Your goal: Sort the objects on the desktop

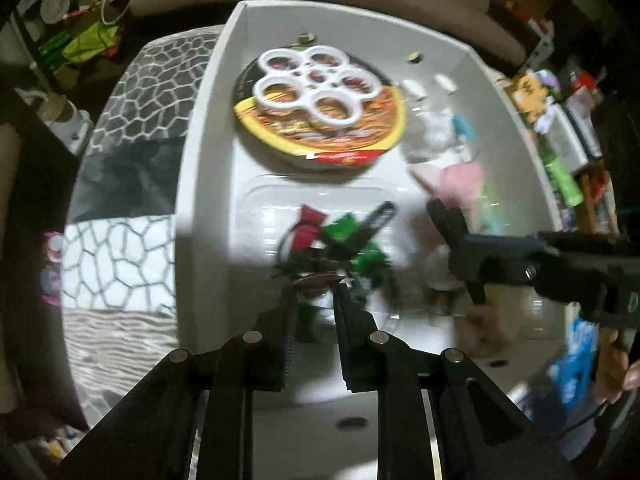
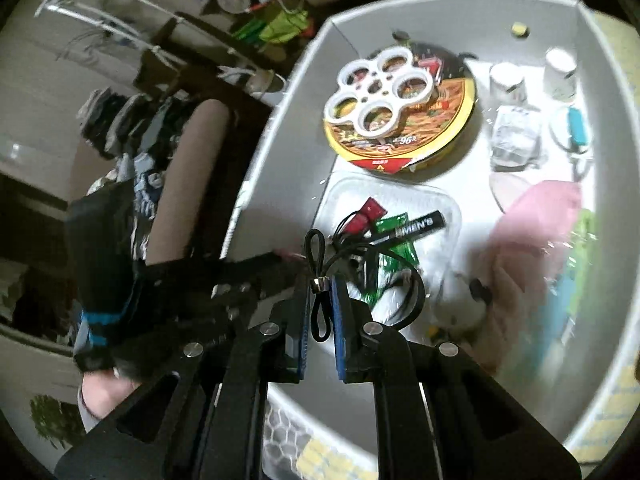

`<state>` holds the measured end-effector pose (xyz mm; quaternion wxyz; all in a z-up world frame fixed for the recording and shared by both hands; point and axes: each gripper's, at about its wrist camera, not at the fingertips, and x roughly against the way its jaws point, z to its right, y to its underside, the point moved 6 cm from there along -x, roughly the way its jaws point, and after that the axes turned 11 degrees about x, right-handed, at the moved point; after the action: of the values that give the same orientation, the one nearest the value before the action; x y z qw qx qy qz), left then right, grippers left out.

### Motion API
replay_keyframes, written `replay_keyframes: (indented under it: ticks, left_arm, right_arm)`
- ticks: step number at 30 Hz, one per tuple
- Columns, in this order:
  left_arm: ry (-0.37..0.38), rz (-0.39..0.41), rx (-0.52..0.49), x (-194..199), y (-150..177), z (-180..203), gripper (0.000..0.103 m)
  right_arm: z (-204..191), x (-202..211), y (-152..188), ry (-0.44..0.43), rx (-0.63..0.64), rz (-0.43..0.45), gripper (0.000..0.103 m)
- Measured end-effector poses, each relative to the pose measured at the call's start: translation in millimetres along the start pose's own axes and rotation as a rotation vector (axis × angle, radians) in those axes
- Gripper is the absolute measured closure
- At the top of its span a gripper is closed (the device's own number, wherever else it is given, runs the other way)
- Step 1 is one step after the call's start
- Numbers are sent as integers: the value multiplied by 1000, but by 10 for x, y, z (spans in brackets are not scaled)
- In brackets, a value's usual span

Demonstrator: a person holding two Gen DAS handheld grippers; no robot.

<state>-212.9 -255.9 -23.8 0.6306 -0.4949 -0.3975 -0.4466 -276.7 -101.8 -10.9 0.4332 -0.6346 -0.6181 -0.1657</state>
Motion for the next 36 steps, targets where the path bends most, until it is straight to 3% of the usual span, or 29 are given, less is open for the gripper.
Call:
replay_keyframes:
  ticks: [2, 4, 9, 13, 15, 19, 24, 25, 33, 35, 36]
  left_arm:
    - [-31, 5, -9, -19, 1, -39, 81]
    - [-21, 16, -8, 19, 10, -62, 65]
    - [43, 49, 18, 186, 15, -76, 58]
    - [97, 67, 46, 312, 44, -63, 53]
    - [90, 80, 48, 365, 66, -71, 50]
    - [75, 85, 67, 408, 113, -132, 41]
    - [74, 90, 80, 456, 195, -125, 30]
    - [70, 96, 79, 473, 217, -100, 25]
    - [39, 133, 56, 617, 420, 161, 8]
    - [28, 140, 50, 651, 481, 223, 7]
    - [27, 139, 51, 660, 522, 254, 0]
  right_arm:
    - [98, -155, -56, -2, -21, -13, 93]
    - [171, -276, -60, -14, -42, -21, 93]
    - [231, -475, -61, -32, -63, -41, 92]
    - [181, -593, -51, -105, -88, -42, 90]
    - [146, -687, -42, -134, -94, -63, 87]
    - [140, -697, 0, -86, -89, -62, 83]
    - [48, -311, 19, -36, -39, -16, 77]
    - [25, -234, 28, -29, -29, -9, 74]
    - [-97, 368, 271, 61, 62, 23, 52]
    - [-83, 527, 351, 87, 81, 38, 36]
    - [-86, 579, 383, 95, 86, 45, 24]
